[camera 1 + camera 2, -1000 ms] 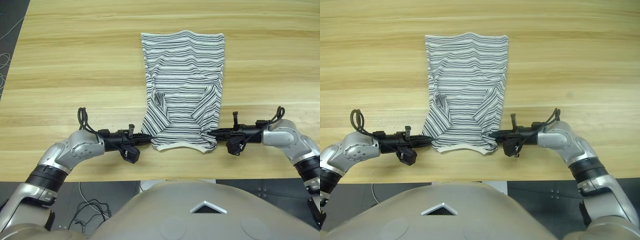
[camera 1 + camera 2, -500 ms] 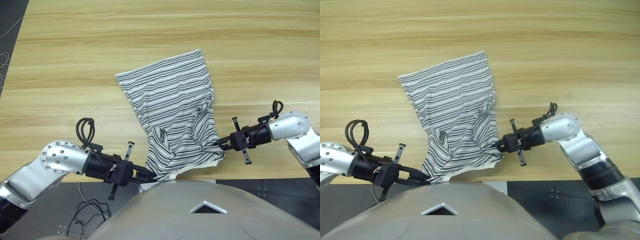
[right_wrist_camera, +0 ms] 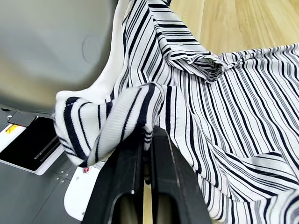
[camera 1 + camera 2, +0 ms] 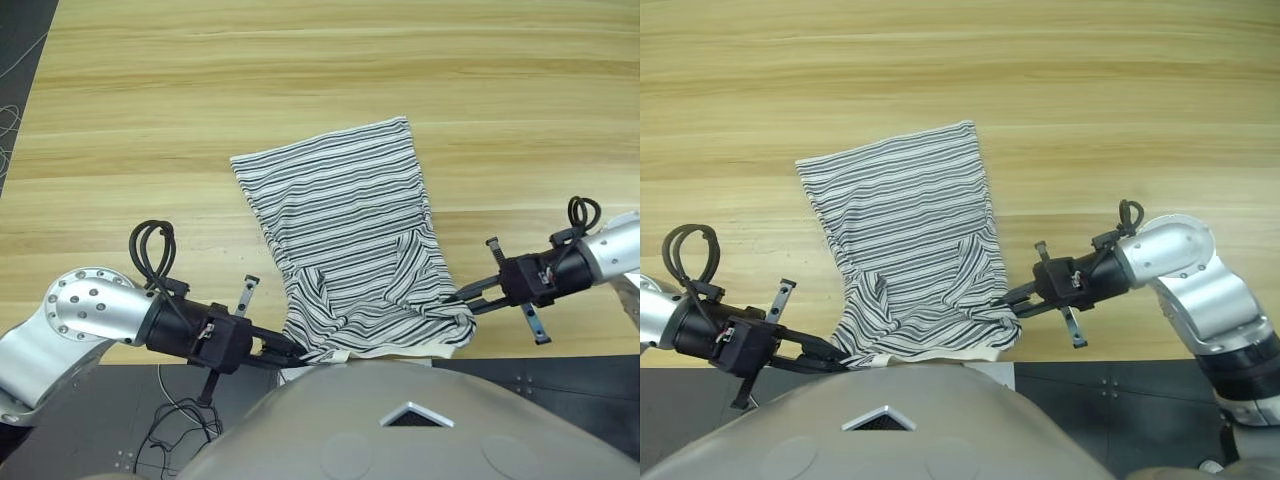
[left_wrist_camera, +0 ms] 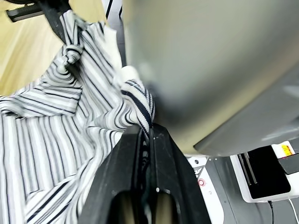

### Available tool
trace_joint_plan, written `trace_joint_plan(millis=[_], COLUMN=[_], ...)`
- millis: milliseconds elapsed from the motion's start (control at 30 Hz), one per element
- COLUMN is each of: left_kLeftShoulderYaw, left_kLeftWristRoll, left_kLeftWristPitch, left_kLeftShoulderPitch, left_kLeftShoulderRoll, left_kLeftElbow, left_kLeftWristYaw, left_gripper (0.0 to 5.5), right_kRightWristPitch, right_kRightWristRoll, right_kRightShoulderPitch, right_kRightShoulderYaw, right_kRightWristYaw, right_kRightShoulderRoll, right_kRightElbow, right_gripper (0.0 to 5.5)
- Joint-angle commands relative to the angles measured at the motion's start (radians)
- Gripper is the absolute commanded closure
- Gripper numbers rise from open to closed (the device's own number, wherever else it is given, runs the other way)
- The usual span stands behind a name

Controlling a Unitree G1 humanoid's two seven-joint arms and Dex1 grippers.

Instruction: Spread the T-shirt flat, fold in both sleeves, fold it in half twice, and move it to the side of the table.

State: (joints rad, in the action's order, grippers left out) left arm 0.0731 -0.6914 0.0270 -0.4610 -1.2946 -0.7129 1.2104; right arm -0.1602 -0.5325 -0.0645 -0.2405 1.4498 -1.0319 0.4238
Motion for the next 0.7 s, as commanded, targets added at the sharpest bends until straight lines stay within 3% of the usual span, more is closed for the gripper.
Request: trace_joint_plan(millis=[33,167,300,700], left_kLeftShoulderYaw=[-0.025,-0.037,0.005,0.029], left_kLeftWristRoll=[0.035,0.003,0.075,0.286], left_kLeftWristPitch=[0.024,0.079,0.127,0.064], left_kLeftShoulderPitch=[0.024,0.141,0.331,0.598], left_kLeftShoulderRoll=[0.027,0.084,0.206,0.435], left_kLeftElbow=[0.015,0.081,0.291,0.703], left_kLeftWristYaw=[0.028,0.022,-0.012,-0.043], left_gripper=[5.39,5.39,5.39,5.39], right_kRightWristPitch=[-0.015,-0.034,-0.008,0.13], right_kRightWristRoll=[0.001,0.01,0.105,0.353], right_kRightShoulderPitch=[-0.001,0.065,0.195,0.439], right_kRightShoulderYaw=[0.033,0.049,0.029,-0.045], right_kRightWristYaw=[0.006,-0.059,-0.177,-0.34], right_kRightShoulderRoll=[-0.01,0.06,0.186,0.437], right_kRightElbow=[0.01,-0.03,-0.158,-0.536], right_gripper=[5.4,5.4,5.4,5.4])
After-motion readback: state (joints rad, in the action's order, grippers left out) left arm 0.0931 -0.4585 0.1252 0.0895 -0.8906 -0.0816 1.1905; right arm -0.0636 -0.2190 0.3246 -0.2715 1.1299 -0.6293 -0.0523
